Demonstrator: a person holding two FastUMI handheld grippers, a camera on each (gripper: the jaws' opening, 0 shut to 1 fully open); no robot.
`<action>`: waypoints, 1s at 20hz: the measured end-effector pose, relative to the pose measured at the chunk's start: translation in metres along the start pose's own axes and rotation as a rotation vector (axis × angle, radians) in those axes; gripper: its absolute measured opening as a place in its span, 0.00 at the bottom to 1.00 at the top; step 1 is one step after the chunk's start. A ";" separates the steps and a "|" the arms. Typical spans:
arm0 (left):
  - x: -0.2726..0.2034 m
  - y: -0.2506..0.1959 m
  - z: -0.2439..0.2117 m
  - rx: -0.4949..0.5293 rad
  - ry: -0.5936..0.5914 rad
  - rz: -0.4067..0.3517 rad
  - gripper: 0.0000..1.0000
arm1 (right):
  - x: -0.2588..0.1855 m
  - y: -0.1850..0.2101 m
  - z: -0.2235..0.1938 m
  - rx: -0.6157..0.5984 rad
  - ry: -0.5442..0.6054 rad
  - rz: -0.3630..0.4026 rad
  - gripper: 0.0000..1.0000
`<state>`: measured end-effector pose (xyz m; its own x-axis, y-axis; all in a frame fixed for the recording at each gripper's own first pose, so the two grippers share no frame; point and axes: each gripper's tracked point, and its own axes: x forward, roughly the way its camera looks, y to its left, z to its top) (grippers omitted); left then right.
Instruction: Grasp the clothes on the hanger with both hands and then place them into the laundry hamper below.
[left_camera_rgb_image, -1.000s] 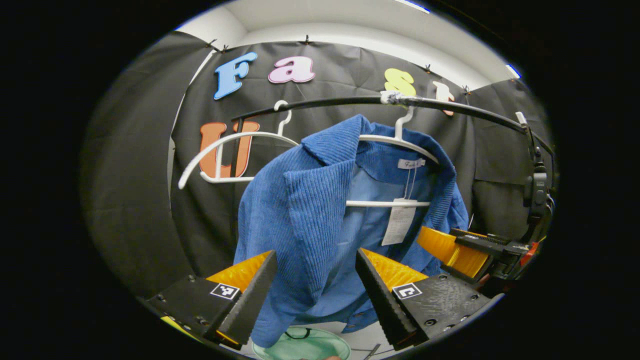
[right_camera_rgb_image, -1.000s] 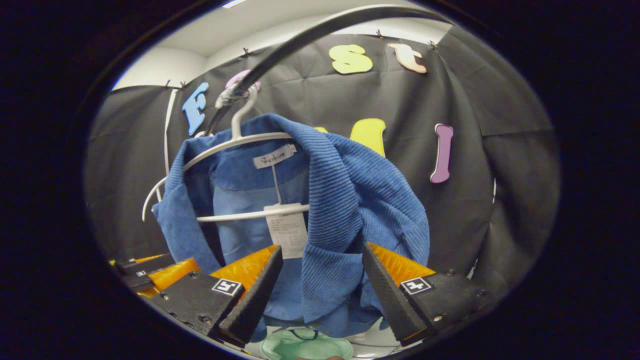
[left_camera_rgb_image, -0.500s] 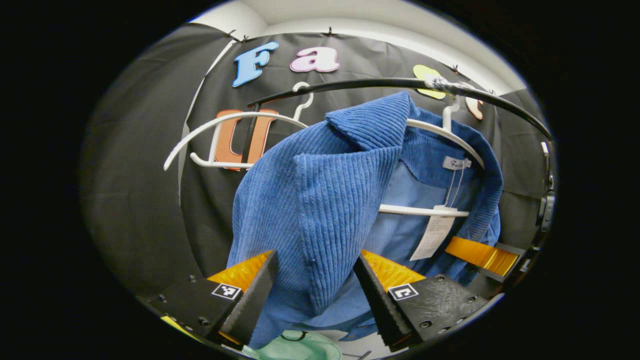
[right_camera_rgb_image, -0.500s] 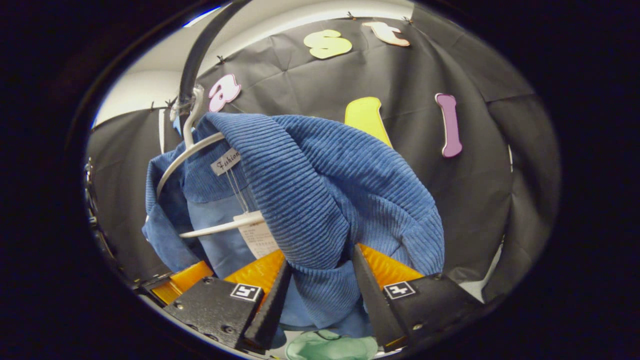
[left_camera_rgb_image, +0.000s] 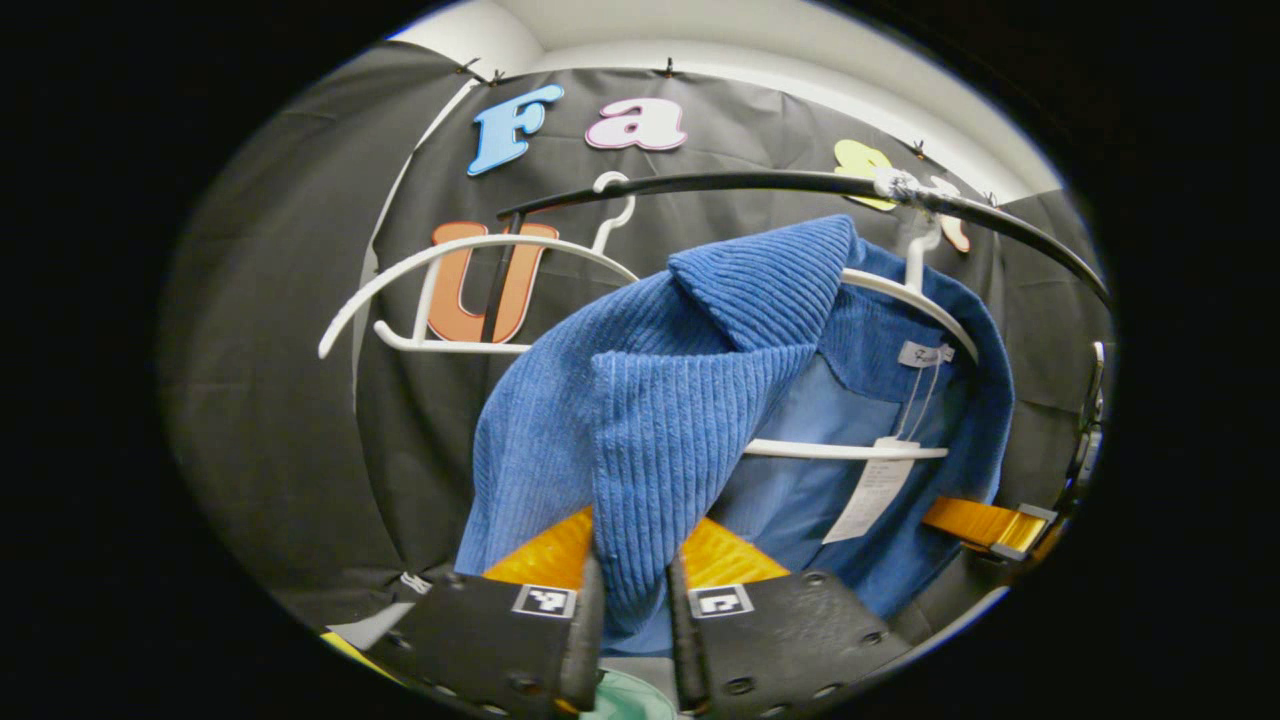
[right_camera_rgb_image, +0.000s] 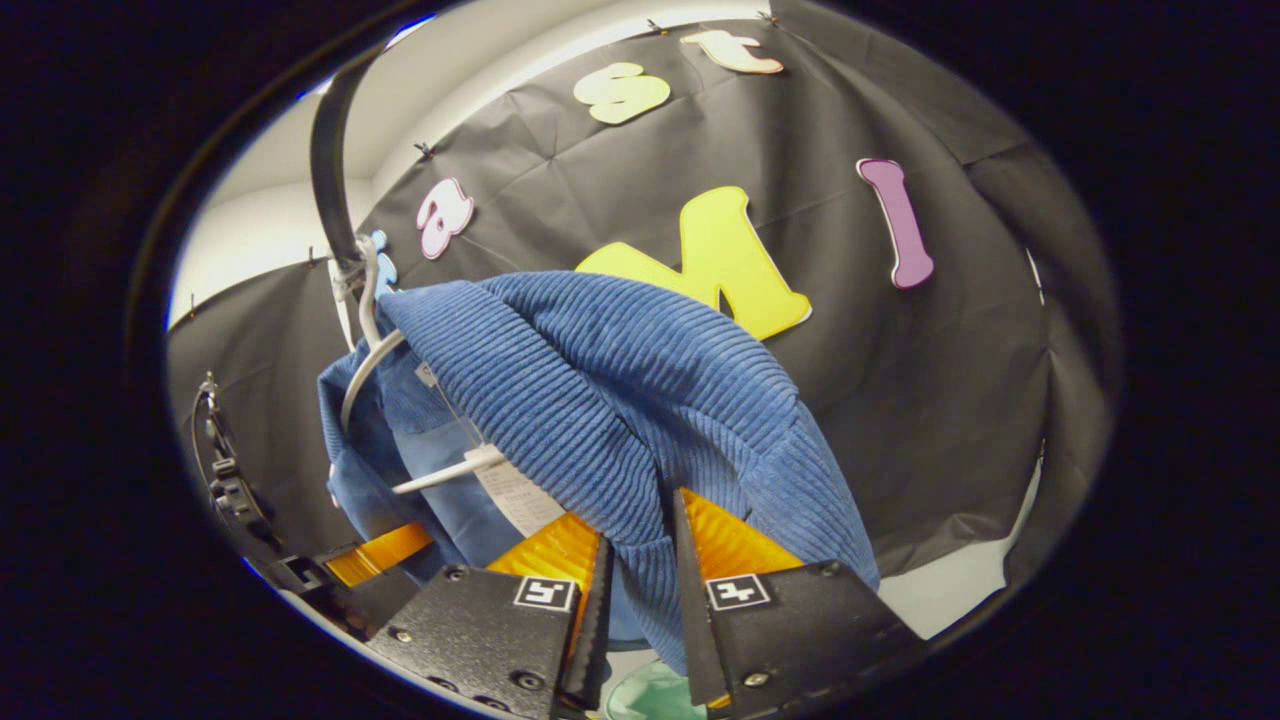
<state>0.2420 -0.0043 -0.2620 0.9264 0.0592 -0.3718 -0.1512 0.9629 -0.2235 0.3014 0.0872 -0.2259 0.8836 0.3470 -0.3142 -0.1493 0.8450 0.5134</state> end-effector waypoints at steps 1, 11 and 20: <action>-0.001 -0.006 0.001 -0.005 0.004 -0.026 0.13 | -0.004 -0.003 0.005 -0.001 -0.012 0.000 0.31; -0.033 0.023 0.050 -0.048 -0.059 -0.016 0.12 | -0.026 -0.024 0.053 0.135 -0.118 0.014 0.13; -0.040 0.047 0.089 -0.058 -0.072 -0.048 0.02 | -0.022 -0.025 0.091 0.272 -0.166 0.100 0.13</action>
<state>0.2283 0.0616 -0.1768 0.9550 0.0339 -0.2946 -0.1236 0.9484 -0.2919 0.3258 0.0220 -0.1593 0.9343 0.3325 -0.1287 -0.1344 0.6627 0.7367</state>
